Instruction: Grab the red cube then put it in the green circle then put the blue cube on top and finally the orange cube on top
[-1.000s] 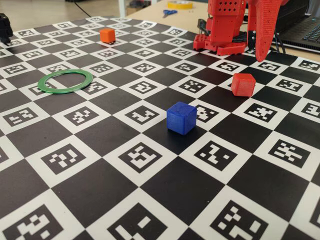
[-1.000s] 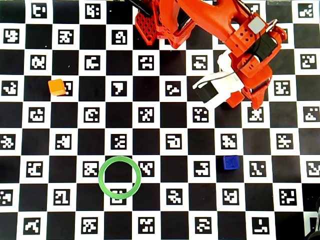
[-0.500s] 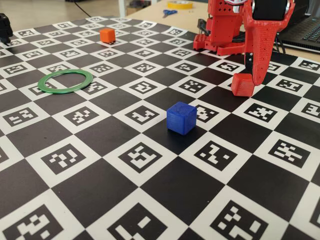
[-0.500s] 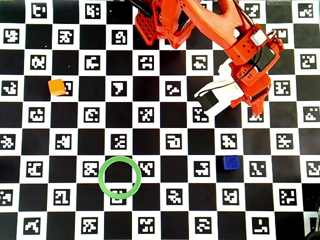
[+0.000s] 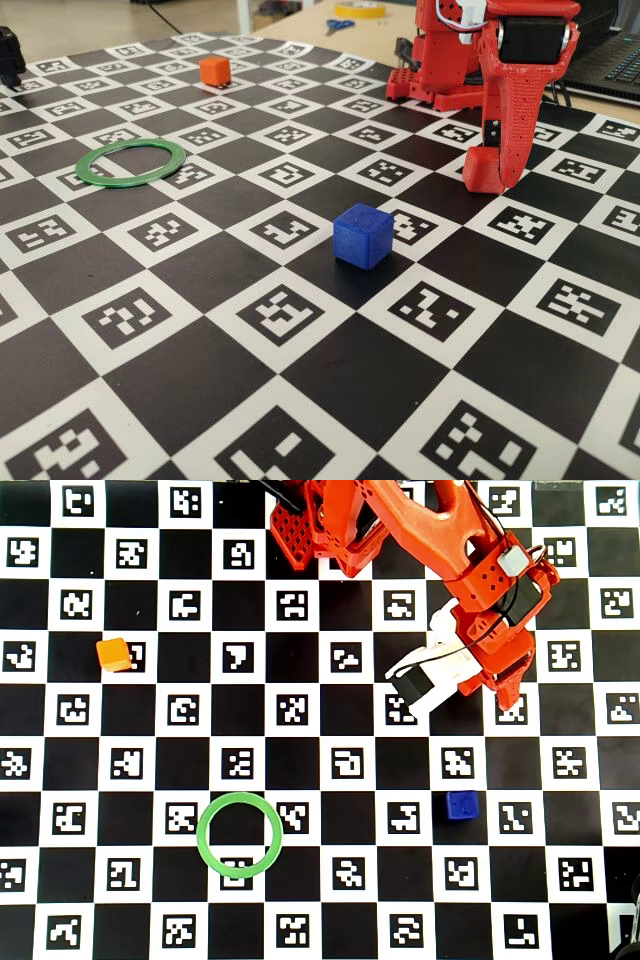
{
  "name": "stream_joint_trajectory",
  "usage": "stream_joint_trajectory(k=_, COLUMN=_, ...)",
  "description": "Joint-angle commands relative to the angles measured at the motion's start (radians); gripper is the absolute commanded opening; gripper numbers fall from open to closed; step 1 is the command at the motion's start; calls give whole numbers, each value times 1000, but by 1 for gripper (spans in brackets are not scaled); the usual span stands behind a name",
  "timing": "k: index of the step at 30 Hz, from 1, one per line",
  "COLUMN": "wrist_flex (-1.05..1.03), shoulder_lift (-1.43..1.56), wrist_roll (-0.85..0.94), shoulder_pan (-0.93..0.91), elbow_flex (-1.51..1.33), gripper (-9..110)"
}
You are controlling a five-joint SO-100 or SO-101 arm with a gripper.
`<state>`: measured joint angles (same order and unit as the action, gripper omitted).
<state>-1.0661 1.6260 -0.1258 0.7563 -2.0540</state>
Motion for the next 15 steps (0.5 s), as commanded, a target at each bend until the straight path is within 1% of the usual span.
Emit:
stream_joint_trajectory(k=1, wrist_flex=25, shoulder_lift=9, wrist_roll=9, shoulder_pan=-6, elbow_flex=0, gripper=41)
stream_joint_trajectory(k=15, wrist_flex=104, shoulder_lift=-8, wrist_roll=25, shoulder_pan=-9, elbow_flex=-44, gripper=39)
